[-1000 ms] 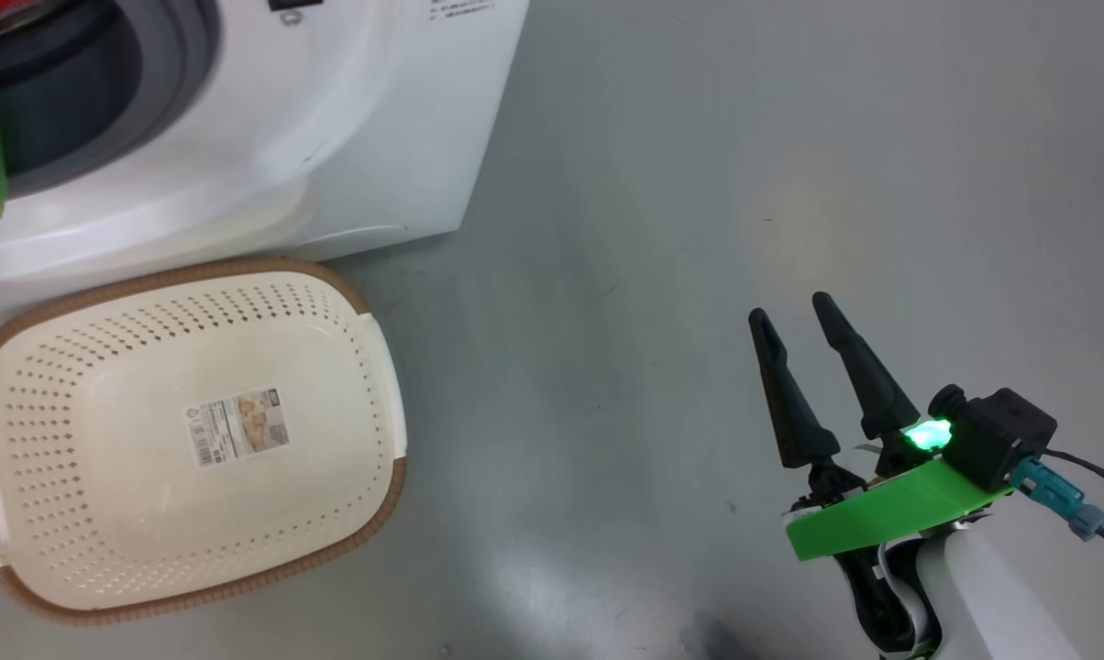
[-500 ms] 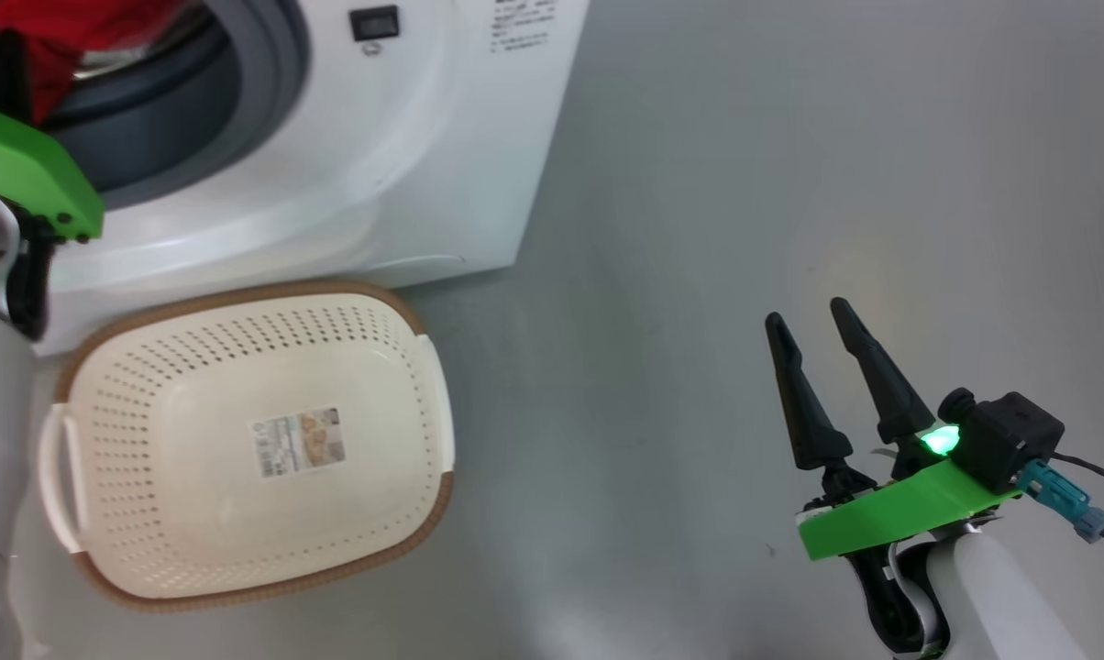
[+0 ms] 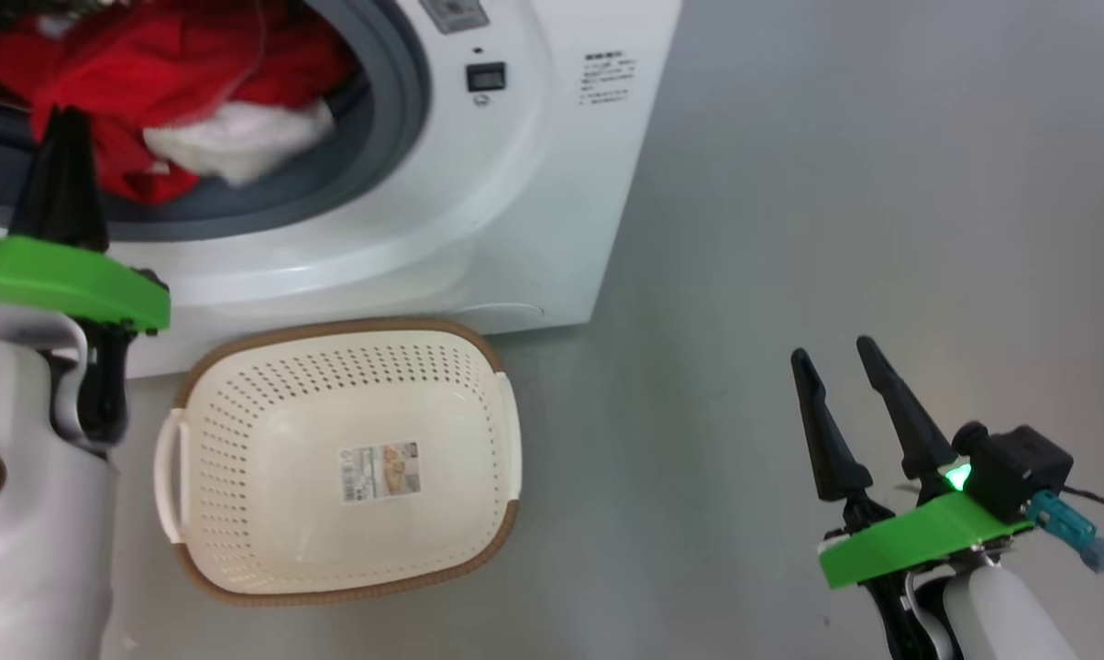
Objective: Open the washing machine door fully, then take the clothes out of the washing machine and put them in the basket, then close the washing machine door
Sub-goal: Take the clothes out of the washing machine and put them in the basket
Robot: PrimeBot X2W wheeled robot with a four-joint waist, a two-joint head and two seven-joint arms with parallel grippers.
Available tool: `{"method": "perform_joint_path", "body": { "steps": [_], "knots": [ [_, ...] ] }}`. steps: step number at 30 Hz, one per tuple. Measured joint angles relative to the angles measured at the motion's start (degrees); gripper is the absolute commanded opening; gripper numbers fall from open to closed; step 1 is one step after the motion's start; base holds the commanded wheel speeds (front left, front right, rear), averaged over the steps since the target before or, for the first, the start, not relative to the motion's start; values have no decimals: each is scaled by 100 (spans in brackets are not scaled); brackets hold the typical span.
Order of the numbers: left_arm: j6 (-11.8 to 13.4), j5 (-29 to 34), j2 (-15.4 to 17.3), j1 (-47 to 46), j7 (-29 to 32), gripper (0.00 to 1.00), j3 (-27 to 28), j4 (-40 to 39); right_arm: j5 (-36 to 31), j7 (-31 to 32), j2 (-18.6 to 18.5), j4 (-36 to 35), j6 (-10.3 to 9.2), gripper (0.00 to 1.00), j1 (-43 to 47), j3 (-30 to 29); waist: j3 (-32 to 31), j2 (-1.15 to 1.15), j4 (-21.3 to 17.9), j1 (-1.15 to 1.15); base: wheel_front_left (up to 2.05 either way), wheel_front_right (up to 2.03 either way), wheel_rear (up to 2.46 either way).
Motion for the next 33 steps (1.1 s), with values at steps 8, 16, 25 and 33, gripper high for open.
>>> {"method": "perform_joint_path", "body": {
  "steps": [8,16,25,33],
  "knots": [
    [0,2,-201,841,0,0,236,-1205,-35,0,0,46,0,100,204,-97,-333,0,251,0,0,0,0],
    [0,40,-233,1448,-18,0,297,-2469,-54,0,0,59,0,100,335,-153,-545,0,401,0,0,0,0],
    [0,22,-355,1967,-25,0,444,-3463,-65,0,0,55,0,100,400,-161,-548,0,442,0,0,0,0],
    [0,40,-367,2544,-41,0,270,-3553,-65,0,0,32,0,100,399,-153,-437,0,433,0,0,0,0]
  ]
}}
